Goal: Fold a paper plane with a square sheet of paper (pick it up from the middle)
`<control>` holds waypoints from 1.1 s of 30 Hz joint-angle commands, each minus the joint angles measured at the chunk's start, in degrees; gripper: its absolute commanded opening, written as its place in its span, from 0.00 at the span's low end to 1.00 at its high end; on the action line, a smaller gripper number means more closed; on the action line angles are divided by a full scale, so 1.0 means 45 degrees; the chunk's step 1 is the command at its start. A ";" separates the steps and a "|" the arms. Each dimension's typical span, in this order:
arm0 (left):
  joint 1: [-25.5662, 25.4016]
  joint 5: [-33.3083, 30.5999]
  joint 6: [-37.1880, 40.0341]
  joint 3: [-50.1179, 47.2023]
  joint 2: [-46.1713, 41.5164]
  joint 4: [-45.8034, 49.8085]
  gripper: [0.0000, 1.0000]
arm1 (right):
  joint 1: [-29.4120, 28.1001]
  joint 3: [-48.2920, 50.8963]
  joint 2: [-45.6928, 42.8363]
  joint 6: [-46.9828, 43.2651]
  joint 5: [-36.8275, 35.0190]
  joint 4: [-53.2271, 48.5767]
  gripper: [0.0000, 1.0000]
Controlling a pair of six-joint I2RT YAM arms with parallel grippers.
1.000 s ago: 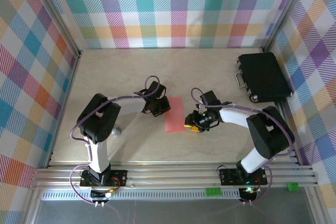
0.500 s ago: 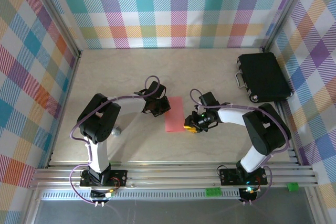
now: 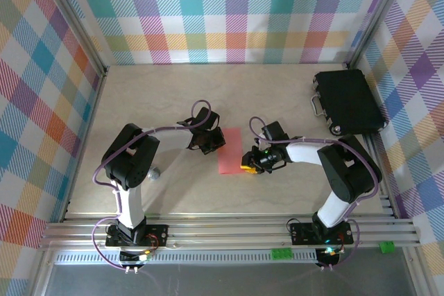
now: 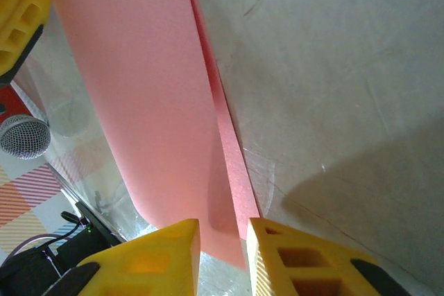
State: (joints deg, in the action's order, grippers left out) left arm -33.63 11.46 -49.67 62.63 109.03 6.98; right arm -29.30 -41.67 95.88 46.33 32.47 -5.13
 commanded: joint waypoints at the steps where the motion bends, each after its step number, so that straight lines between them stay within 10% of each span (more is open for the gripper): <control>1: 0.0070 -0.0741 -0.0036 -0.0364 0.0465 0.1261 0.08 | -0.0073 0.0149 -0.0031 0.0096 0.0304 0.0303 0.26; 33: 0.0156 -0.0416 -0.0101 0.0108 -0.0704 0.1103 0.08 | -0.0053 0.0700 -0.1417 0.0915 -0.0280 -0.0128 0.03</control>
State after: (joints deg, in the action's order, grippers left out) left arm -33.56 9.78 -49.71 62.70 105.89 10.41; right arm -29.30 -39.09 90.96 49.15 31.66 -4.67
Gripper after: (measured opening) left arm 0.084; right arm 0.067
